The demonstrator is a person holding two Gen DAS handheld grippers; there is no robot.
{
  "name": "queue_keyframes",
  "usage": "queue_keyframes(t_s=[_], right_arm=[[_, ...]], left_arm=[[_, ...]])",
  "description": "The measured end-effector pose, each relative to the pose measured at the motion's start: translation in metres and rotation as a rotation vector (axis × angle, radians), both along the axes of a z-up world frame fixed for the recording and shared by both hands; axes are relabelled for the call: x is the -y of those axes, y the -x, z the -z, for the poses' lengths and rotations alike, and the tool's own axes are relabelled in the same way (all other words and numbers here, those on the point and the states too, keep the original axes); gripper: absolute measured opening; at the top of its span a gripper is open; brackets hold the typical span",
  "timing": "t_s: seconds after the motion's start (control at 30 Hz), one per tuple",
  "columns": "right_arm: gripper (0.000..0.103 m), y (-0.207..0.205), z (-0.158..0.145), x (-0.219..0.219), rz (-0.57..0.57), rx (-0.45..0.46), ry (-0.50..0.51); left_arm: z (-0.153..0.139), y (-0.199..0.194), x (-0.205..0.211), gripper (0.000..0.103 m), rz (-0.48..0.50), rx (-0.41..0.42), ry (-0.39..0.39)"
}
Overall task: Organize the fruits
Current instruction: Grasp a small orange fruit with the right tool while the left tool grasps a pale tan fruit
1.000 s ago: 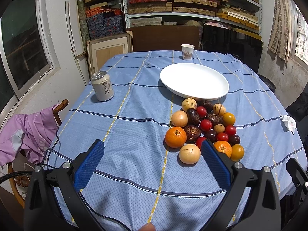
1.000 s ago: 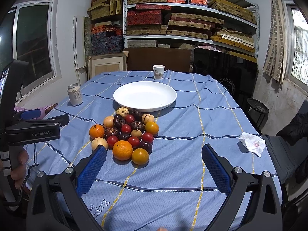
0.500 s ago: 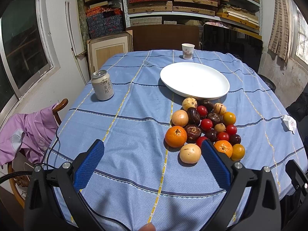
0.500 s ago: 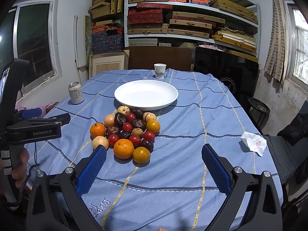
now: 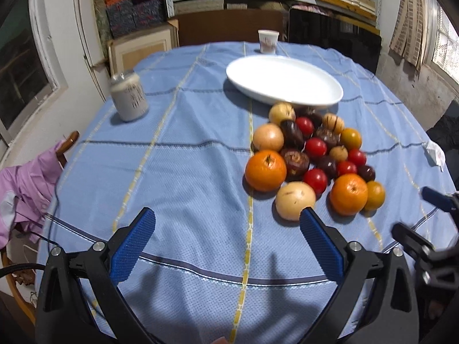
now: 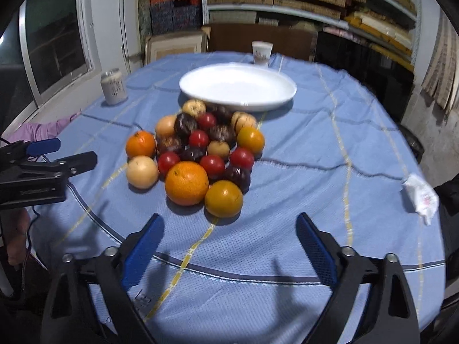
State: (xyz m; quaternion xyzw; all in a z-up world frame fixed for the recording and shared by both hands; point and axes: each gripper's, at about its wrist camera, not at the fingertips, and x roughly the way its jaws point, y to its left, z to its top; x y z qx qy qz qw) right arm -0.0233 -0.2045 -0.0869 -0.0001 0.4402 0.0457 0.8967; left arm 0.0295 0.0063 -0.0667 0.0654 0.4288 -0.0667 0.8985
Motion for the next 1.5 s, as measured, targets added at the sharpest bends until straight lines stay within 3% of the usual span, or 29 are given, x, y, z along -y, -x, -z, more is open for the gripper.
queue_keyframes(t_s=[0.13, 0.27, 0.4, 0.5, 0.63, 0.97, 1.0, 1.03, 1.07, 1.1, 1.2, 1.3, 1.5], right_arm=[[0.078, -0.018, 0.019, -0.003, 0.019, -0.039, 0.028], [0.062, -0.033, 0.026, -0.003, 0.022, -0.064, 0.007], [0.057, -0.041, 0.027, -0.004, 0.023, -0.045, 0.021], [0.037, -0.041, 0.028, -0.004, -0.021, -0.044, -0.023], [0.037, -0.032, 0.028, -0.003, -0.035, -0.013, 0.009], [0.037, -0.023, 0.031, 0.031, 0.007, 0.031, -0.071], [0.038, -0.023, 0.032, 0.031, 0.007, 0.031, -0.074], [0.038, -0.023, 0.032, 0.032, 0.008, 0.031, -0.078], [0.038, -0.024, 0.032, 0.033, 0.01, 0.029, -0.09], [0.038, -0.024, 0.033, 0.034, 0.011, 0.028, -0.096], [0.038, -0.024, 0.033, 0.034, 0.011, 0.029, -0.099], [0.038, -0.024, 0.033, 0.037, 0.016, 0.027, -0.128], [0.038, -0.023, 0.033, 0.039, 0.017, 0.029, -0.139]], left_arm=[[0.014, -0.007, 0.0, 0.099, 0.0, -0.024, -0.01], [0.022, -0.01, 0.007, 0.099, 0.024, -0.038, -0.028], [0.027, -0.007, 0.019, 0.099, 0.052, -0.037, -0.059], [0.03, -0.009, 0.026, 0.099, 0.071, -0.051, -0.048], [0.03, -0.01, 0.037, 0.099, 0.098, -0.055, -0.029], [0.039, -0.02, 0.055, 0.098, 0.102, -0.05, 0.007], [0.04, -0.02, 0.055, 0.092, 0.102, -0.045, 0.009], [0.042, -0.021, 0.057, 0.078, 0.107, -0.05, 0.002], [0.045, -0.023, 0.058, 0.071, 0.115, -0.064, -0.004], [0.048, -0.024, 0.06, 0.065, 0.121, -0.083, -0.005], [0.05, -0.022, 0.061, 0.064, 0.122, -0.075, -0.015], [0.049, -0.016, 0.066, 0.042, 0.145, -0.042, -0.025], [0.036, -0.007, 0.058, 0.042, 0.13, 0.012, 0.028]])
